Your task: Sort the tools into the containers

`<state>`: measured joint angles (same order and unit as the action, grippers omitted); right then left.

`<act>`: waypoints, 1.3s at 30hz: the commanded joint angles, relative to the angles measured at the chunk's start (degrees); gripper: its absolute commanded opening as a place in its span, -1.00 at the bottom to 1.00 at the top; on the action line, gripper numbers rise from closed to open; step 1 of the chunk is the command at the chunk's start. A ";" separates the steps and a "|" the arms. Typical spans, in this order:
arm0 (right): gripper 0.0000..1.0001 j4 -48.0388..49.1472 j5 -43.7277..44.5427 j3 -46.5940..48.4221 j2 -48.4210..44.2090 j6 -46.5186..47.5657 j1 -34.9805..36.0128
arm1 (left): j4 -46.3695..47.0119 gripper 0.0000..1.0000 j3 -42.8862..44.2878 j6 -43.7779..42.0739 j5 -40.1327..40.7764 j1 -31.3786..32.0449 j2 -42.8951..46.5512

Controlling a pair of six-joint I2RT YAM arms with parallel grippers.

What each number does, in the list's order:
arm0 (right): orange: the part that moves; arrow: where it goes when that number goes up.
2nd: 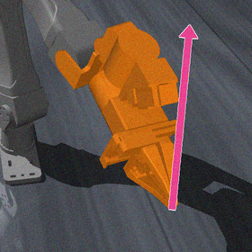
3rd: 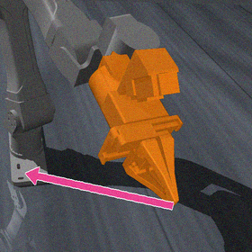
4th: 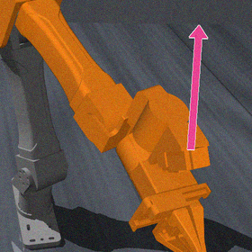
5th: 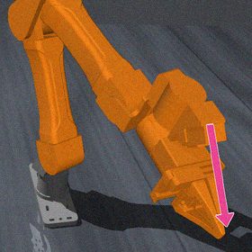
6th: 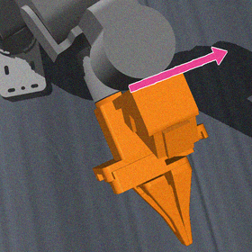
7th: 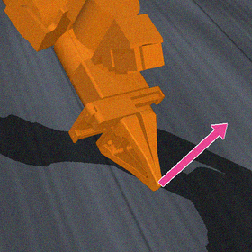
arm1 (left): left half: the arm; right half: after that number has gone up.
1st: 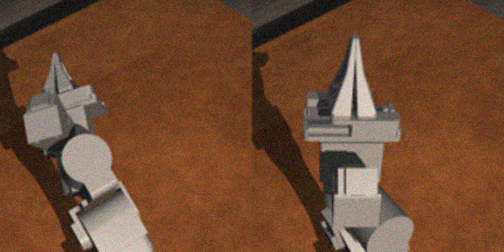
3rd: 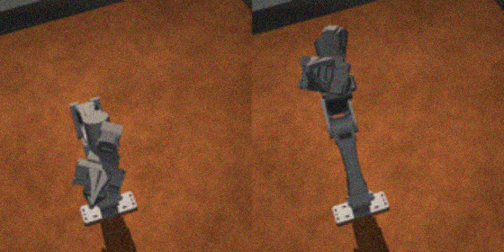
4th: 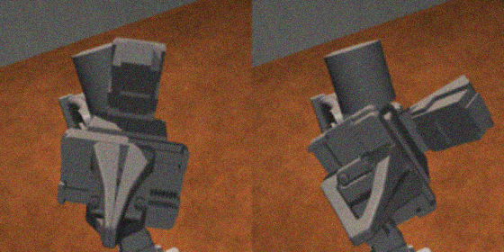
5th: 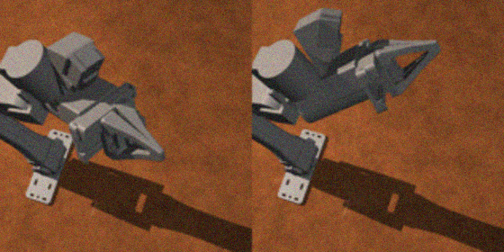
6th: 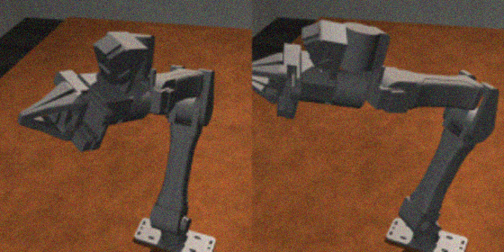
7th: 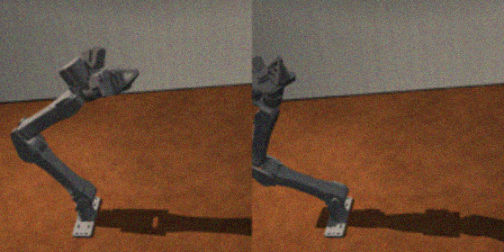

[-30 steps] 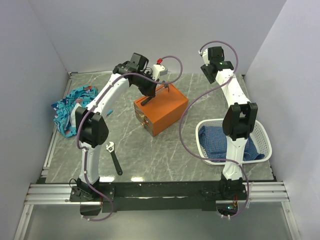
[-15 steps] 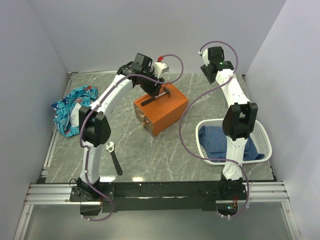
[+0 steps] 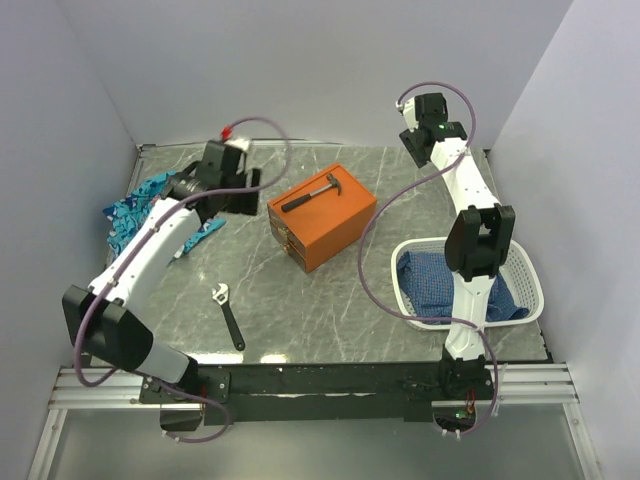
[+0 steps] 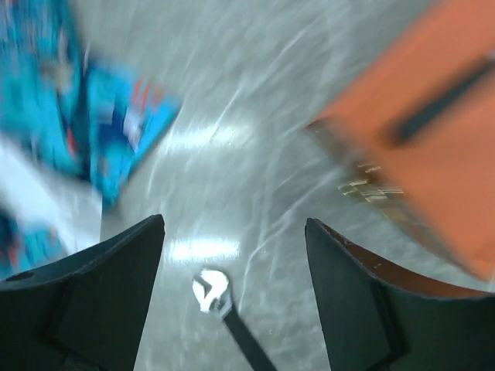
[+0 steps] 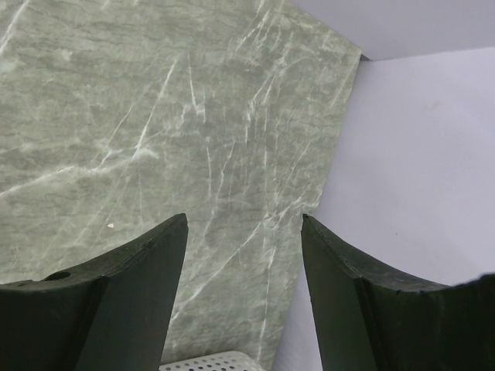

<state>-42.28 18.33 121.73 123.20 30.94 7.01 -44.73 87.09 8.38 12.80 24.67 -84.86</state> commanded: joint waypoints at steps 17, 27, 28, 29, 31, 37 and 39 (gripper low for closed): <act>0.37 0.45 1.80 -0.53 -0.68 1.05 3.54 | -7.22 0.44 -40.24 28.36 -12.27 -12.09 1.80; 0.37 0.53 1.97 -0.09 0.64 1.41 3.98 | -1.15 0.10 -40.51 29.06 -16.67 -12.19 -3.29; 0.37 0.53 1.89 -0.27 0.82 1.49 3.89 | -1.32 0.07 -40.68 29.06 -16.32 -12.27 -3.47; 0.37 0.62 1.97 -0.44 0.73 1.67 3.98 | -1.32 0.07 -40.94 29.06 -15.88 -12.27 -3.91; 0.37 0.62 2.15 -0.53 1.08 1.67 3.81 | -1.06 -0.01 -42.00 29.23 -15.96 -12.19 -4.26; 0.37 0.62 1.97 0.35 1.61 1.49 3.89 | 0.25 -0.54 -42.97 29.06 -16.92 -11.83 -4.44; 0.37 0.45 1.97 0.44 1.52 1.58 3.98 | 1.04 -0.90 -43.14 28.18 -18.41 -11.75 -4.26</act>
<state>-42.63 19.35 121.47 123.68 32.12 10.63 -48.34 46.19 36.64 -1.63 12.34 -87.96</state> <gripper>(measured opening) 0.686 0.228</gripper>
